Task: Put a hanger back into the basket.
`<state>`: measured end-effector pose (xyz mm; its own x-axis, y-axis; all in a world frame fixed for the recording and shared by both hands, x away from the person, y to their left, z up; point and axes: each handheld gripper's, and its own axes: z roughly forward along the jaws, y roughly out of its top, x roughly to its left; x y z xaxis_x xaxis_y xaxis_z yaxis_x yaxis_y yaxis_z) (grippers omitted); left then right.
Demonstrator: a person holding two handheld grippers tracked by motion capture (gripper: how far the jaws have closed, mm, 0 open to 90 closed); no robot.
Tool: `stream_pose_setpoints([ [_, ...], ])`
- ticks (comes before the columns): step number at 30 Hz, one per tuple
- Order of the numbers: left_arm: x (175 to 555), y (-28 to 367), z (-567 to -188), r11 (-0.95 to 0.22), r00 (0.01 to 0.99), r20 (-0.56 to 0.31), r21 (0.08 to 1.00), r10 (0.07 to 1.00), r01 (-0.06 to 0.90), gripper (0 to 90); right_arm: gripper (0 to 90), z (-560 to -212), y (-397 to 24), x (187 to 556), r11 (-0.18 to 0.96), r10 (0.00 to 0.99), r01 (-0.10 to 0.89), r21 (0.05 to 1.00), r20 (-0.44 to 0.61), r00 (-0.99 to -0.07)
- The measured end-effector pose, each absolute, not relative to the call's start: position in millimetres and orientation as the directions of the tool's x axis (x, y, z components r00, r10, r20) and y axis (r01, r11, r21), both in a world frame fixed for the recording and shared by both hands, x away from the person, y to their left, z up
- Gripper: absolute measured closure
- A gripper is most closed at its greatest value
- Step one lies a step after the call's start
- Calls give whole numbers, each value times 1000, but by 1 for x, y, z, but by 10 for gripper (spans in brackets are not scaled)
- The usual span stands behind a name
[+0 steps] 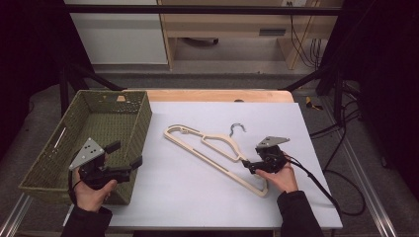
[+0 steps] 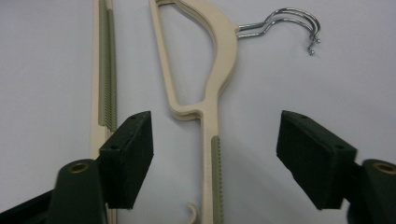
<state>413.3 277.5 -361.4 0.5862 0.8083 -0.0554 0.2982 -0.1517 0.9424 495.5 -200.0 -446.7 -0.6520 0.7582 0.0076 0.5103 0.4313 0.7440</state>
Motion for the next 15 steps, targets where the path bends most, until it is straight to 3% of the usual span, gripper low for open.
stream_pose_setpoints([
  [8, 414, 276, -361, -149, 584, -55, 943, 810, 296, 73, 479, -462, -212, 501, 426, 766, 577, 697, 62, -640],
  [15, 413, 275, -361, -151, 585, -53, 943, 809, 295, 74, 584, -469, -208, 502, 459, 751, 606, 650, 81, -655],
])
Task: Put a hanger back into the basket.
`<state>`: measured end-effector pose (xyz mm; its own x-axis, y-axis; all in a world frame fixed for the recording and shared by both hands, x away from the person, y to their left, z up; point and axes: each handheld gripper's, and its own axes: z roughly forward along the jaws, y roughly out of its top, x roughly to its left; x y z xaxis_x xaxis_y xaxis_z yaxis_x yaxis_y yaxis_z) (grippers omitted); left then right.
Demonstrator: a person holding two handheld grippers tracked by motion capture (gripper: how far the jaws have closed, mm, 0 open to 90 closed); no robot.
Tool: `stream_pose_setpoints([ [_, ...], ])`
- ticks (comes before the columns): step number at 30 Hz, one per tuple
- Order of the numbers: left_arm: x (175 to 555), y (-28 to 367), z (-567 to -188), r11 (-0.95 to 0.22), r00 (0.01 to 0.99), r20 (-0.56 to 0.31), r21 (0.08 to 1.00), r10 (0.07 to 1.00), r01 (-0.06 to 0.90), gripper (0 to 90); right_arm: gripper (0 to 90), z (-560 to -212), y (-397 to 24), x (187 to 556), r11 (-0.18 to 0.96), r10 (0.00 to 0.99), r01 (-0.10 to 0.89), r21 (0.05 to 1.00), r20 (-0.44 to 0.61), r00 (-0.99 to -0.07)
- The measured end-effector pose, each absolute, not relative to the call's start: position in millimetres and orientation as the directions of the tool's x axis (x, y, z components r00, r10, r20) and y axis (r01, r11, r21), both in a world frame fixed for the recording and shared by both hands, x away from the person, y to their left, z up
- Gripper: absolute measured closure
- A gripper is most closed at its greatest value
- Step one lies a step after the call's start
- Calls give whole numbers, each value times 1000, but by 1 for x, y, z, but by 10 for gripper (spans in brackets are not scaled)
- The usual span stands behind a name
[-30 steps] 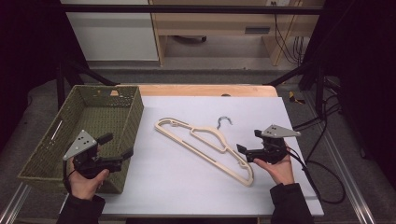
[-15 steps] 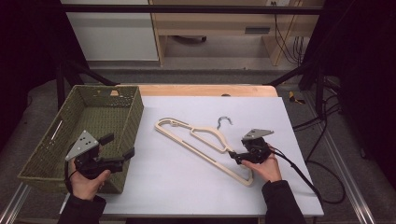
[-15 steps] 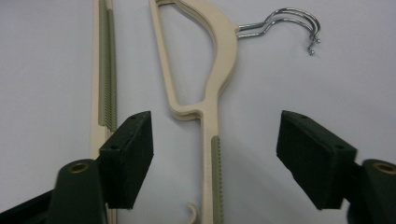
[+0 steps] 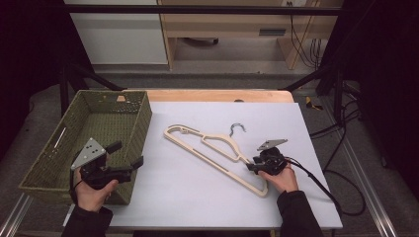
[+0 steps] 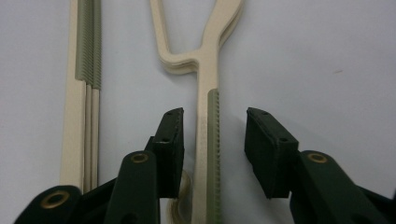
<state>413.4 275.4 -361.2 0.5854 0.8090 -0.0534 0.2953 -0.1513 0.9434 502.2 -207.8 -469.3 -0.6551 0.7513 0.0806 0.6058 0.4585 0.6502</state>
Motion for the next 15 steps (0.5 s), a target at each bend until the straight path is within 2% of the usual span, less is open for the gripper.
stream_pose_setpoints([
  [7, 413, 274, -361, -158, 590, -51, 942, 806, 297, 78, 700, -470, -207, 502, 479, 749, 605, 635, 63, -659],
  [10, 414, 273, -362, -164, 592, -48, 940, 804, 299, 77, 756, -470, -206, 503, 479, 745, 607, 634, 72, -663],
  [11, 414, 273, -362, -165, 593, -48, 940, 804, 299, 78, 780, -469, -205, 502, 462, 756, 634, 620, 98, -647],
  [15, 414, 272, -362, -163, 591, -49, 940, 805, 301, 78, 792, -468, -206, 503, 455, 759, 644, 614, 110, -641],
])
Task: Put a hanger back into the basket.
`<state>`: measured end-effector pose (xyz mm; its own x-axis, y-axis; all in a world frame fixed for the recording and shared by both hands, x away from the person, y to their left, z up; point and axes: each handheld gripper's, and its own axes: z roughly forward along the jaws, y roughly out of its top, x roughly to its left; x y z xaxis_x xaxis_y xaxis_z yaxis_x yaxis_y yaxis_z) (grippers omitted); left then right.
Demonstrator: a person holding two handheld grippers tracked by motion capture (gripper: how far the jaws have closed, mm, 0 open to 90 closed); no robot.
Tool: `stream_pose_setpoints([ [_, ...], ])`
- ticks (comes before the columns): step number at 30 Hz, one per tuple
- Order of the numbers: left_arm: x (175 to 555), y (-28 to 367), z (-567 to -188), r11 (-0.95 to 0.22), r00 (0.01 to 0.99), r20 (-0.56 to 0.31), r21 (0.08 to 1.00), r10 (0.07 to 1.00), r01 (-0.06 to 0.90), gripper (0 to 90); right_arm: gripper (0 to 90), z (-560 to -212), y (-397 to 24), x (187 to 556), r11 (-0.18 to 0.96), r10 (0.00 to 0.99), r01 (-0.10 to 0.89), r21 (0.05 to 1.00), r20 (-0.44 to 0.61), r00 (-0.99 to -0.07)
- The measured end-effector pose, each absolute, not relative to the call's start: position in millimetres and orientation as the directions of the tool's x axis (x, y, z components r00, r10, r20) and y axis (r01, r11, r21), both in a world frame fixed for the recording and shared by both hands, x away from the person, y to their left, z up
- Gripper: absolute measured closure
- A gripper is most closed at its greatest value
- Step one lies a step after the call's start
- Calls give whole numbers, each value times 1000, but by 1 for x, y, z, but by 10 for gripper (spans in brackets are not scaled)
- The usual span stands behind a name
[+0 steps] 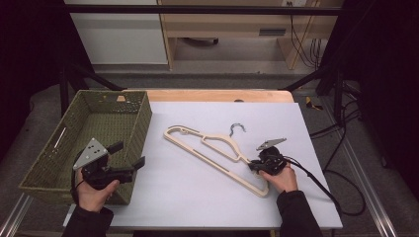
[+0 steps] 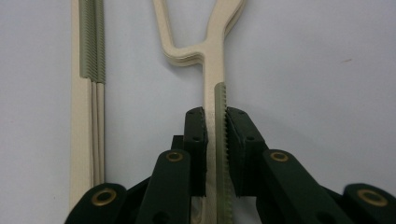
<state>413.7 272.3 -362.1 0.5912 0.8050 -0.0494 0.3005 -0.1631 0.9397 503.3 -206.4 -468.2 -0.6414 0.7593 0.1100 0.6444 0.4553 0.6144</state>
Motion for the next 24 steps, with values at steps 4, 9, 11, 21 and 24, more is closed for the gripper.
stream_pose_setpoints([
  [4, 414, 273, -362, -166, 590, -48, 938, 806, 303, 79, 793, -466, -207, 502, 450, 757, 641, 621, 116, -644],
  [9, 414, 272, -362, -174, 591, -42, 936, 805, 305, 79, 794, -462, -211, 502, 453, 749, 624, 637, 108, -654],
  [11, 414, 271, -362, -176, 592, -42, 936, 805, 306, 79, 794, -461, -209, 501, 431, 762, 637, 639, 120, -636],
  [21, 414, 268, -363, -187, 595, -35, 933, 803, 307, 80, 793, -467, -206, 502, 446, 765, 641, 625, 107, -636],
  [24, 413, 268, -363, -191, 597, -32, 933, 802, 307, 80, 788, -466, -207, 501, 450, 762, 639, 624, 106, -639],
])
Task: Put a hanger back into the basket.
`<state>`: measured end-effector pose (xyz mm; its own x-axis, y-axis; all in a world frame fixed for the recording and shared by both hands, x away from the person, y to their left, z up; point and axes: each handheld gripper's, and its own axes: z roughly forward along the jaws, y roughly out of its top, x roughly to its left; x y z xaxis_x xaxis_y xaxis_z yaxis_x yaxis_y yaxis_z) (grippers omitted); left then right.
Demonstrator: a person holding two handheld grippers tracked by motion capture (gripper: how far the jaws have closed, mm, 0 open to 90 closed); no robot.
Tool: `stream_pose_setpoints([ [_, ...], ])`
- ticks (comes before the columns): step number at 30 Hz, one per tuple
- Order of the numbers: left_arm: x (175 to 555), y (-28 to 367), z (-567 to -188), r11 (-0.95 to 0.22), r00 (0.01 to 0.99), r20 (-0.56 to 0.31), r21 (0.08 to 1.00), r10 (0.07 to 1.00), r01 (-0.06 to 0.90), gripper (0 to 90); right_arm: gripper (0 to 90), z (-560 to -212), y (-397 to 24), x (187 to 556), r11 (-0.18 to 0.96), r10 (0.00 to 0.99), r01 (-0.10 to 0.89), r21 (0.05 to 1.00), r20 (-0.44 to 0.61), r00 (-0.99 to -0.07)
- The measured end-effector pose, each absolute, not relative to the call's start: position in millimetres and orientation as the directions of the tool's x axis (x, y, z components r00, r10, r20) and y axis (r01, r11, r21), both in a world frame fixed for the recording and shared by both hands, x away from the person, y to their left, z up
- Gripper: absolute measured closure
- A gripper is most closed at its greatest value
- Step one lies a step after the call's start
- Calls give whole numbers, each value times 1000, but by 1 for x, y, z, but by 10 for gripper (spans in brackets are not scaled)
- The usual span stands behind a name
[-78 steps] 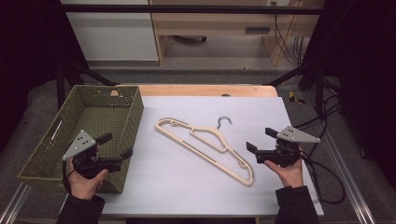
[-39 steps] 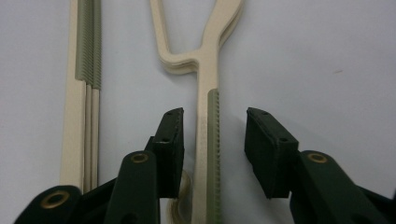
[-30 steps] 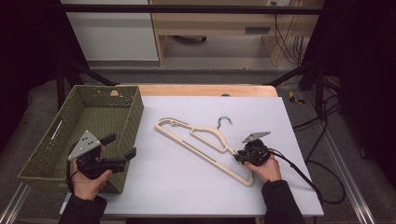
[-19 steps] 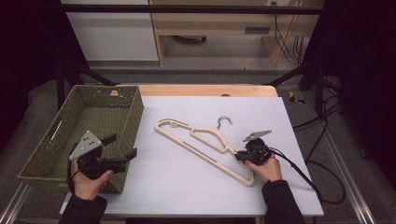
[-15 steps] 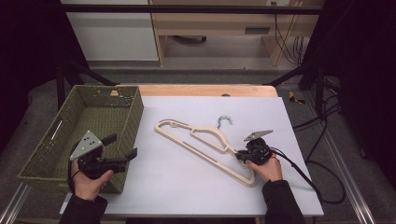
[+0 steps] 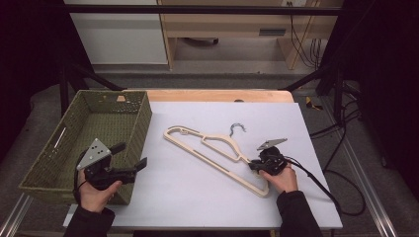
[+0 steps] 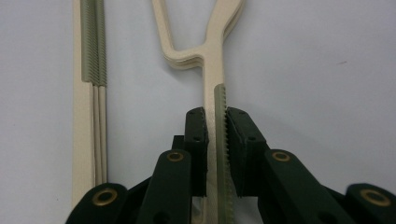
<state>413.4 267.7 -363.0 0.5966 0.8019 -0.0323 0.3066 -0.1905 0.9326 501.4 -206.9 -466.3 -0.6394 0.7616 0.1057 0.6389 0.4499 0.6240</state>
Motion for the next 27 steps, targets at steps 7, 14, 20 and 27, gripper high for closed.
stream_pose_setpoints([
  [7, 413, 267, -363, -192, 596, -32, 932, 802, 307, 81, 793, -463, -209, 500, 435, 758, 636, 638, 122, -641],
  [14, 414, 265, -364, -197, 600, -30, 930, 800, 309, 81, 790, -468, -205, 501, 454, 762, 645, 615, 107, -639],
  [20, 414, 266, -364, -197, 599, -31, 930, 800, 310, 81, 792, -465, -207, 500, 458, 757, 638, 619, 104, -645],
  [27, 414, 265, -364, -198, 600, -30, 930, 800, 310, 81, 792, -464, -207, 500, 456, 764, 641, 618, 98, -638],
])
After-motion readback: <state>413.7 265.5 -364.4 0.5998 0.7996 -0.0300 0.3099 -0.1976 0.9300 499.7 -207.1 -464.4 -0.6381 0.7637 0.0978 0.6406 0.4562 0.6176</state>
